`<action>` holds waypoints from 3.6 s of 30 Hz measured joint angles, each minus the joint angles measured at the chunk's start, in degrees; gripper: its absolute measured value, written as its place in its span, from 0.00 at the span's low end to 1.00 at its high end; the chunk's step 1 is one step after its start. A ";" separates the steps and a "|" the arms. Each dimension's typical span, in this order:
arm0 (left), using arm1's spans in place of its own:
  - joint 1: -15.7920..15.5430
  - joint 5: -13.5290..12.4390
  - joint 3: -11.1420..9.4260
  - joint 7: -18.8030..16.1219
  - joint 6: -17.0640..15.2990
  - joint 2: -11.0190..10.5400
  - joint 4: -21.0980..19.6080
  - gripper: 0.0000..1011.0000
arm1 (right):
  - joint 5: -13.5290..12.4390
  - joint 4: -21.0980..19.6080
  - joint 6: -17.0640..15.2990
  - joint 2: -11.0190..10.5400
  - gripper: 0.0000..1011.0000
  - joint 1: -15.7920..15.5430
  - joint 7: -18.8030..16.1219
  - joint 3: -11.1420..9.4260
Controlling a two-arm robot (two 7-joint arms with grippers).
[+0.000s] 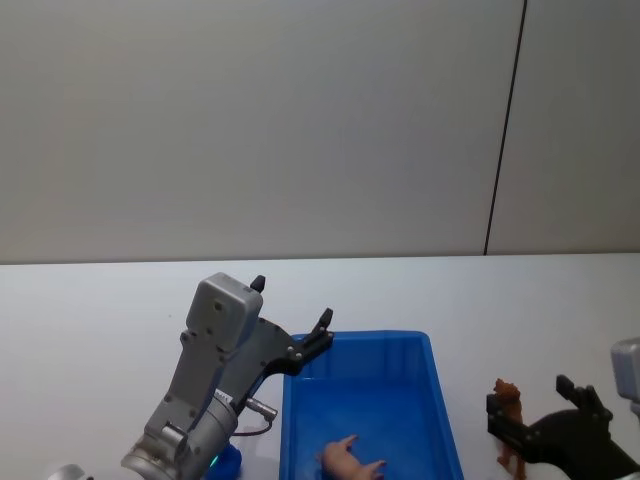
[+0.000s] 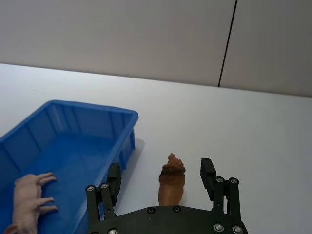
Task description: Pick up the two dolls from the table and place them into the box.
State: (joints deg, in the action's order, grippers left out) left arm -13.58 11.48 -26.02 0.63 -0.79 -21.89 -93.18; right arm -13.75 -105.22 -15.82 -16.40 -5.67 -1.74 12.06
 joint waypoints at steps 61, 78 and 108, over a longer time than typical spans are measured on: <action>0.00 0.00 0.00 0.00 0.00 0.00 0.00 0.99 | 1.90 9.90 8.05 4.89 0.27 3.47 -1.93 1.22; 0.00 0.00 0.00 0.00 0.00 0.00 0.00 0.99 | 2.57 11.15 9.25 7.55 0.27 7.84 -12.22 3.20; 0.00 0.00 0.00 0.00 0.00 0.00 0.00 0.99 | 4.15 11.28 9.19 7.54 0.99 8.53 -6.07 2.31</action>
State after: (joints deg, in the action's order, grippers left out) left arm -13.59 11.48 -26.02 0.62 -0.79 -21.89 -93.18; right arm -9.60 -93.94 -6.63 -8.86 2.85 -7.81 14.37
